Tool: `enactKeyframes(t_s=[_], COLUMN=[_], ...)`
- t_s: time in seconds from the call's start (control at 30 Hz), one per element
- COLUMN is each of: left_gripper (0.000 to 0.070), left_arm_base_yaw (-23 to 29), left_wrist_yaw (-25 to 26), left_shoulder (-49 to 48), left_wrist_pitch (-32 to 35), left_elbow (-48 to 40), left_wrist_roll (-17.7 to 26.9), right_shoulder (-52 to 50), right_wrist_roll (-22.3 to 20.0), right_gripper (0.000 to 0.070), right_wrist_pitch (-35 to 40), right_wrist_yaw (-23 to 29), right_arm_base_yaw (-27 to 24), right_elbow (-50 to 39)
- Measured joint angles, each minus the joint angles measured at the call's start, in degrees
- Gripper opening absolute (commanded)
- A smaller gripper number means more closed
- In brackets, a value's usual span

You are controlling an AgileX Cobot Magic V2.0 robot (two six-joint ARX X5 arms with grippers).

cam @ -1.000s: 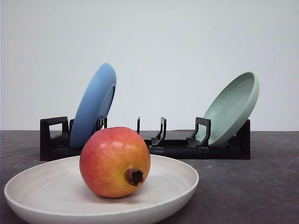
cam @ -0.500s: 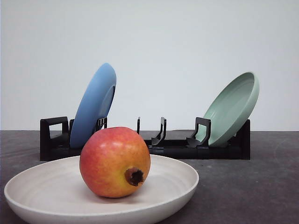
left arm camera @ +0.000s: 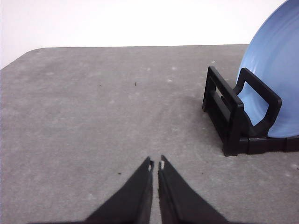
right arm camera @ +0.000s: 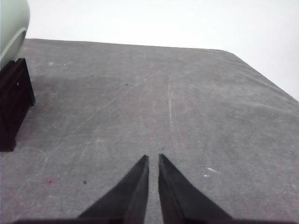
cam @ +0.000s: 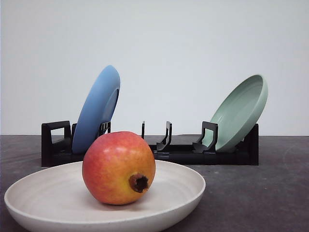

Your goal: Place pomegranate in white plate

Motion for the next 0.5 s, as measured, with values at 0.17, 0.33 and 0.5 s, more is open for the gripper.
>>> enactKeyframes(t_s=[0.17, 0.33, 0.5], left_gripper=[0.0000, 0.0000, 0.0000], left_arm_base_yaw=[0.0, 0.0, 0.0], left_wrist_yaw=[0.0, 0.0, 0.0], left_shoulder=[0.0, 0.0, 0.0], left_wrist_pitch=[0.0, 0.0, 0.0], left_elbow=[0.0, 0.0, 0.0], left_wrist_roll=[0.0, 0.0, 0.0], right_shoulder=[0.0, 0.0, 0.0], right_wrist_roll=[0.0, 0.0, 0.0], right_gripper=[0.0035, 0.0035, 0.0035], right_wrist_pitch=[0.0, 0.0, 0.0], right_wrist_yaw=[0.0, 0.0, 0.0], right_arm_base_yaw=[0.0, 0.0, 0.0], right_elbow=[0.0, 0.0, 0.0])
